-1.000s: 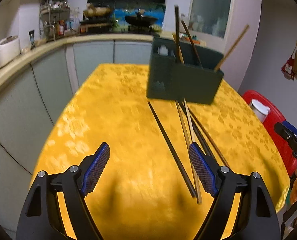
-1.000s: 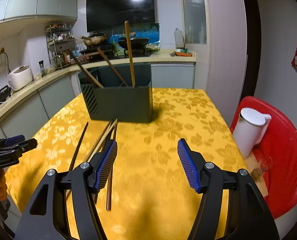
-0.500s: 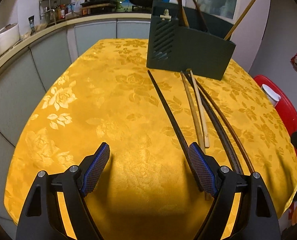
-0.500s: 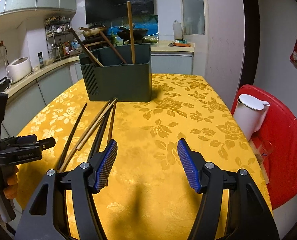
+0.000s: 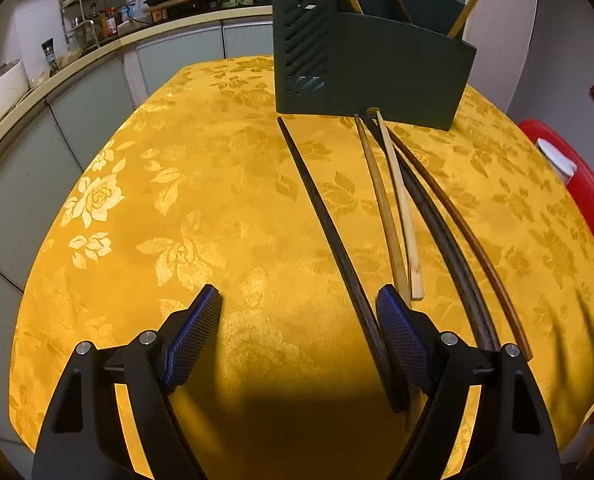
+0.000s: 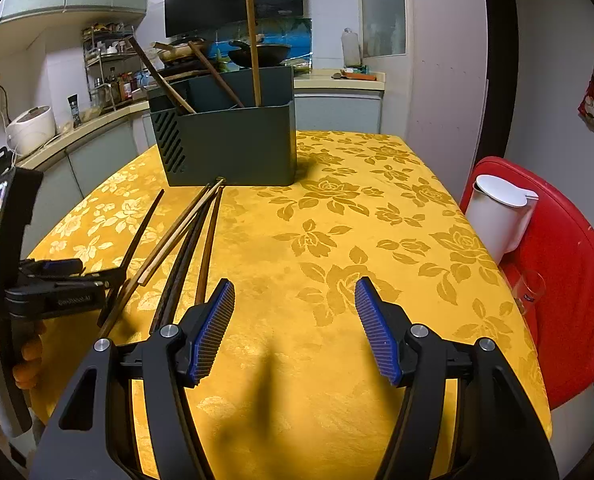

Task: Organize utensils
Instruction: 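Withdraw both open tools from the caddy back over the loose chopsticks, then close left tool on a dark chopstick while right tool closes on a brown chopstick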

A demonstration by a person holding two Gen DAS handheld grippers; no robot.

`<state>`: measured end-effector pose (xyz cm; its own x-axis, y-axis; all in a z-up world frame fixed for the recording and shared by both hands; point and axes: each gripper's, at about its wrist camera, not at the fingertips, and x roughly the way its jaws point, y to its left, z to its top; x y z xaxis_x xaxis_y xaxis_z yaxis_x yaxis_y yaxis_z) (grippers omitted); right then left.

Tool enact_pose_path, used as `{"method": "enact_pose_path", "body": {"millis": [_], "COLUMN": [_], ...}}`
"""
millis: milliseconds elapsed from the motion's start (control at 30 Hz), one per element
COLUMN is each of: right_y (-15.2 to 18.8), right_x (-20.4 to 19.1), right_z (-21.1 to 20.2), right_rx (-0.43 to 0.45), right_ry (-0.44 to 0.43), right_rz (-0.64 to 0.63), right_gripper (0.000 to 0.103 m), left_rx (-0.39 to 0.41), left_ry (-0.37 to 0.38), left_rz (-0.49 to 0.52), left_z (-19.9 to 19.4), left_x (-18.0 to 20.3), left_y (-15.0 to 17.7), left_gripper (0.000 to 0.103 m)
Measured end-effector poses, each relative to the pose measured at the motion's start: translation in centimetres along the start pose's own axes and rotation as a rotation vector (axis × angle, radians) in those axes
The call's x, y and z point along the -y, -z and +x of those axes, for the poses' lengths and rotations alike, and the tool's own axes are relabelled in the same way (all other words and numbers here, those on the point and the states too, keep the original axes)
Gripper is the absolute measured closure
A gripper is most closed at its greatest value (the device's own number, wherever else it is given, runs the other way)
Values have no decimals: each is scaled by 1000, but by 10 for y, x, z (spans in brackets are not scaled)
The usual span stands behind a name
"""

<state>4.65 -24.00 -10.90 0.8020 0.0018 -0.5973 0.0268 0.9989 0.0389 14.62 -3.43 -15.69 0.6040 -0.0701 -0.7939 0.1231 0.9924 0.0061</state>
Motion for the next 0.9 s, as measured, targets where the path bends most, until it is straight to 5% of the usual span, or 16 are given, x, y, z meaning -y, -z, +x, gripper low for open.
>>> {"method": "enact_pose_path", "body": {"millis": [367,900], "right_y": [11,35], "right_x": [-7,-48], "right_z": [9,23], "right_rx": [-40,-71], "right_ry": [-42,-115], "right_rz": [3,-132], "right_gripper": [42,42], "left_rx": [12,138], "left_ry": [-12,45], "left_rz": [-11,56], "left_z": [-17,-36], "left_x": [-21,-20], "left_y": [22,54], "left_gripper": [25,34]}}
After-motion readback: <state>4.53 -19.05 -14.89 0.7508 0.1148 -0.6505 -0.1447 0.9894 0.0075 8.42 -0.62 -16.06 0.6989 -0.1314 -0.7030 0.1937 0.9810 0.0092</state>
